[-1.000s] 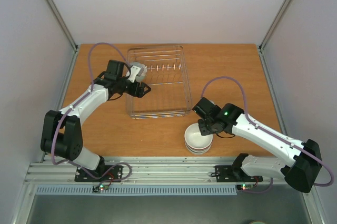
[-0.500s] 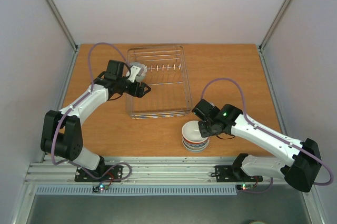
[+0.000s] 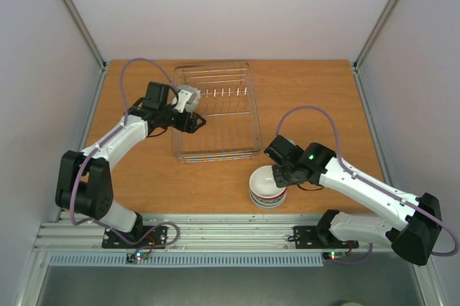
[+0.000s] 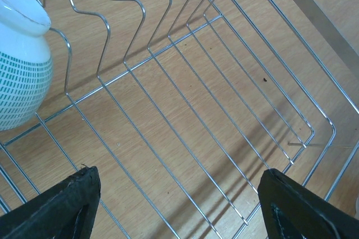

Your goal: Load the bowls into the dish rack

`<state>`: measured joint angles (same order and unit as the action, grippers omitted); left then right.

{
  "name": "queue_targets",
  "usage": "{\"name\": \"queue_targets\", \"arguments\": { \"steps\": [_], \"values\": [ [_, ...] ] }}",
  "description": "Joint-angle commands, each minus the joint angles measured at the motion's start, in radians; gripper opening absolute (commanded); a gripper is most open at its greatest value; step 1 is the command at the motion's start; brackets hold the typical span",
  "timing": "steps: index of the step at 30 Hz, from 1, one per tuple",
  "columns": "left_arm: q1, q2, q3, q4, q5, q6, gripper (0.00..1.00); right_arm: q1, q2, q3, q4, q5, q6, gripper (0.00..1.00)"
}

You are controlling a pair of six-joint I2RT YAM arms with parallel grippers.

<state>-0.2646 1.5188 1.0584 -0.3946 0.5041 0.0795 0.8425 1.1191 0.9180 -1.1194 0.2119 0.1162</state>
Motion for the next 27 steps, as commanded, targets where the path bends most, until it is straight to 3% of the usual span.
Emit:
{"name": "queue_targets", "arguments": {
  "steps": [1, 14, 27],
  "values": [
    [-0.005, -0.001, 0.023, 0.014, -0.006, 0.006, 0.77, 0.014, -0.03, 0.043, -0.049, 0.05, 0.025, 0.01],
    [-0.01, -0.008, 0.042, -0.009, -0.002, 0.002, 0.77, 0.039, -0.101, 0.129, -0.084, 0.114, 0.009, 0.01],
    [-0.062, -0.054, 0.08, -0.062, 0.009, 0.017, 0.77, 0.041, 0.04, 0.277, 0.036, 0.177, -0.173, 0.01]
  ]
}}
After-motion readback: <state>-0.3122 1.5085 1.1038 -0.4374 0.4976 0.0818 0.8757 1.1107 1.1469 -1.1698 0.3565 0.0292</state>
